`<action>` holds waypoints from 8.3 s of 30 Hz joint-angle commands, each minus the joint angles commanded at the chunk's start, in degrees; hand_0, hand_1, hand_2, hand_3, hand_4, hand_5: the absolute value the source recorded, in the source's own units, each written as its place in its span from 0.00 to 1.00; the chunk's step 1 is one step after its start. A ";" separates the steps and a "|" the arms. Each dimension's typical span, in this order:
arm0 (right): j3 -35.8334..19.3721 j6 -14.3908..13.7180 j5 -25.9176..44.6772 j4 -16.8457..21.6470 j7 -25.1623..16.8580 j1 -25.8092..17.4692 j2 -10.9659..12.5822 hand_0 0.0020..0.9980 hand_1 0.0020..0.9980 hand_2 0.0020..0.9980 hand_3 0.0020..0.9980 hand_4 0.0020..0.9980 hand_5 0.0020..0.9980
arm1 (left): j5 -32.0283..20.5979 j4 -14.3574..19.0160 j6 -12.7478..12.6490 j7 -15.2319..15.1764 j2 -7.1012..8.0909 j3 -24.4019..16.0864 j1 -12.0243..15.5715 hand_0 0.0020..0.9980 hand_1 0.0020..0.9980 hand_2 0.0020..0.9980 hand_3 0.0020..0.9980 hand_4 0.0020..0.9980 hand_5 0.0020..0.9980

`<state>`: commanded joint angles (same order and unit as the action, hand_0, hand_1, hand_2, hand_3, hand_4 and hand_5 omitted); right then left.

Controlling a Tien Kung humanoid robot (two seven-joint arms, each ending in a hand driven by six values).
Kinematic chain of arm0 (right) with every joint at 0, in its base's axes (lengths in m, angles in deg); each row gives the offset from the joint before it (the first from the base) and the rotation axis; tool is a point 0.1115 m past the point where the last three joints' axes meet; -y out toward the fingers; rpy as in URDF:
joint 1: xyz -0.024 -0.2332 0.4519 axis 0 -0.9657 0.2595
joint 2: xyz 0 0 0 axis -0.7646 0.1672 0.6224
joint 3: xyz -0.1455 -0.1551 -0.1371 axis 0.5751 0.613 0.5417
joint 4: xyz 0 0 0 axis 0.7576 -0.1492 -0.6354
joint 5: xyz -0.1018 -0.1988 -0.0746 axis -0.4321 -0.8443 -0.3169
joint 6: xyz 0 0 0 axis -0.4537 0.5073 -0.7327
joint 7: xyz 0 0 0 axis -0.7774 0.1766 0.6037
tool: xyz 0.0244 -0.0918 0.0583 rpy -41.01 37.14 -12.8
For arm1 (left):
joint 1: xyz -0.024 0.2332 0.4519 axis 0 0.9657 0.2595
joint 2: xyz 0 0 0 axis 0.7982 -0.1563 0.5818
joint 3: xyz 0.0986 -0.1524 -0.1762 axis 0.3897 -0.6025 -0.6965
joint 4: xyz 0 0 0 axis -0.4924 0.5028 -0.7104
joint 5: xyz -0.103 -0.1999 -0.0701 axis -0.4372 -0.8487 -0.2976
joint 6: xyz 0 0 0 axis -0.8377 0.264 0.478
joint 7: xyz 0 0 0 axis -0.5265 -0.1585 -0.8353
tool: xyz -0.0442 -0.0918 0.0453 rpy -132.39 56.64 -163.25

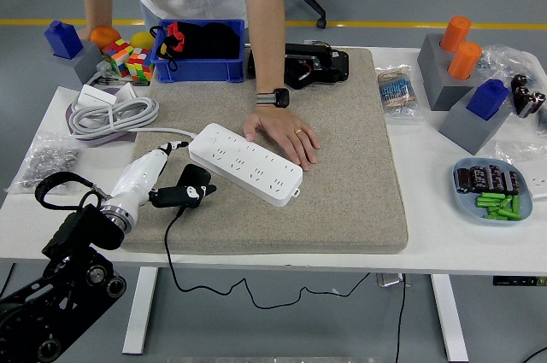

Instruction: Press the white button,pick up the black plug,place it near the board,insert it into the board

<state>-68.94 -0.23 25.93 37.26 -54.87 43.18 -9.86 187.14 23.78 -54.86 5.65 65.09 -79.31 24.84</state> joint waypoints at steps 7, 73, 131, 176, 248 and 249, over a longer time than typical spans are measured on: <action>0.41 0.01 0.15 0.09 0.02 -0.09 0.03 0.63 0.64 0.62 0.60 0.68 0.46 | 4.91 0.44 -0.59 7.21 -0.79 2.26 0.29 0.82 0.87 0.86 0.91 1.00 0.40; 0.14 -0.62 0.47 0.04 -0.89 -0.59 -0.53 0.63 0.64 0.62 0.60 0.67 0.46 | 6.45 -1.74 -8.82 3.77 -1.79 6.21 -1.79 0.30 0.35 0.37 0.57 0.66 0.00; 1.72 -0.66 1.25 0.00 -0.93 -0.47 -0.16 0.63 0.63 0.61 0.60 0.67 0.45 | 1.68 -14.39 -8.16 1.86 -1.03 17.59 -16.88 0.30 0.34 0.35 0.57 0.67 0.00; 1.15 -0.73 1.14 0.02 -0.95 -0.66 -0.35 0.63 0.63 0.61 0.60 0.67 0.44 | 1.88 -12.51 -4.56 5.86 -1.14 17.46 -17.14 0.27 0.30 0.29 0.57 0.69 0.00; 1.17 -0.76 1.20 0.04 -0.90 -0.60 -0.09 0.63 0.63 0.61 0.60 0.67 0.44 | 1.27 -10.42 5.77 13.33 -1.40 18.14 -21.07 0.22 0.23 0.24 0.57 0.68 0.00; 1.13 -0.75 1.18 0.05 -0.89 -0.61 -0.11 0.63 0.63 0.61 0.60 0.67 0.44 | 1.25 -10.38 6.10 13.33 -1.37 18.14 -21.15 0.22 0.23 0.24 0.57 0.68 0.00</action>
<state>-67.80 -0.98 27.11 37.31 -55.76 42.57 -9.97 188.39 13.40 -48.76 18.98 63.72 -61.17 3.69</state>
